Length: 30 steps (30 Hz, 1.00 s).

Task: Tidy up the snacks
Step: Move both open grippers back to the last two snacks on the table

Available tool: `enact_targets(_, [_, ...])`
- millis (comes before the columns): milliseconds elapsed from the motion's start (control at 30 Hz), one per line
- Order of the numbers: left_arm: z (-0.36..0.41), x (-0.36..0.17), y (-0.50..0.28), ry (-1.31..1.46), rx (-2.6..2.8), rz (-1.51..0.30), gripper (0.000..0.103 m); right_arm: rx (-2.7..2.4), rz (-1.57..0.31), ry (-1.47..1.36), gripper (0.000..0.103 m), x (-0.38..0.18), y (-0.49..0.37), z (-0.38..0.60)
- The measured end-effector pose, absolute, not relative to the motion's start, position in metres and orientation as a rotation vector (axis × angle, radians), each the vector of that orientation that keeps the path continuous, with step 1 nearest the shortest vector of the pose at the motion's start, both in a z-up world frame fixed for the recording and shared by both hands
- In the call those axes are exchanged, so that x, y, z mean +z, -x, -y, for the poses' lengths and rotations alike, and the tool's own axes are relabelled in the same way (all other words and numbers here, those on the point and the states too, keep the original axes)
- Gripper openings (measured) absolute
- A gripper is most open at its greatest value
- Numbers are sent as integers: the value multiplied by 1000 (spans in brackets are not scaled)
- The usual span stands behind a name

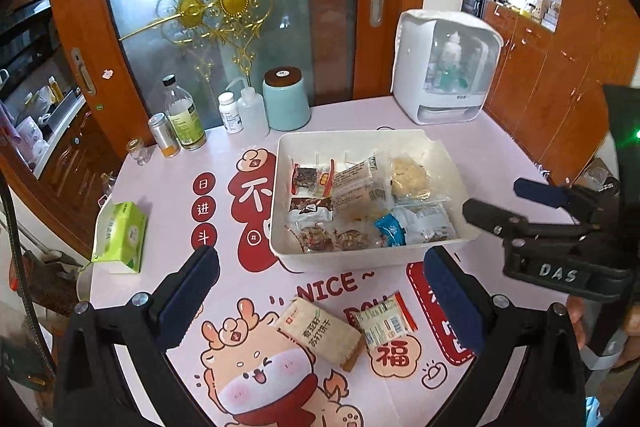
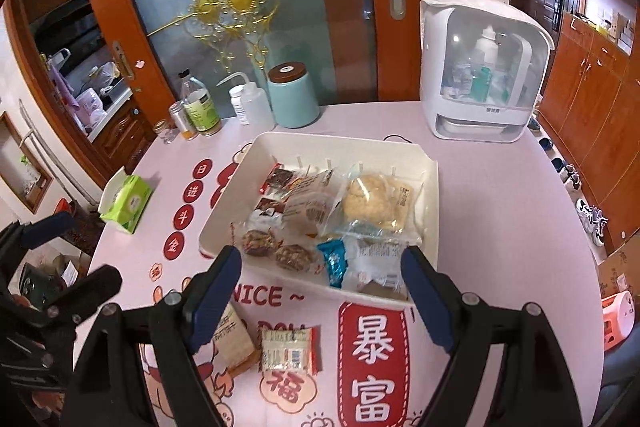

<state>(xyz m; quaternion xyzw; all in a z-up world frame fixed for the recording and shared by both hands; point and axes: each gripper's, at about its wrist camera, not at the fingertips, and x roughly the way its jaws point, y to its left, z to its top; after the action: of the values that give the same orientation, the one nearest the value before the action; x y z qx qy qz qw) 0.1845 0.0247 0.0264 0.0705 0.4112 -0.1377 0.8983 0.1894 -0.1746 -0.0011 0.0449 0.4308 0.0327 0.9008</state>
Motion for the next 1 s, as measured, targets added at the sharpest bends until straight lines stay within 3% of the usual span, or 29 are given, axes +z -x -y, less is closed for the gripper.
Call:
enact_targets(267, [-53, 4, -153, -100, -237, -854, 102, 106, -881, -24, 83, -23, -156, 152])
enact_targets(733, [-71, -118, -178, 57, -53, -1052, 102, 118, -1071, 2, 83, -150, -141, 139])
enact_targets(1000, [-59, -191, -217, 134, 43, -1184, 102, 148, -1129, -21, 83, -190, -145, 134])
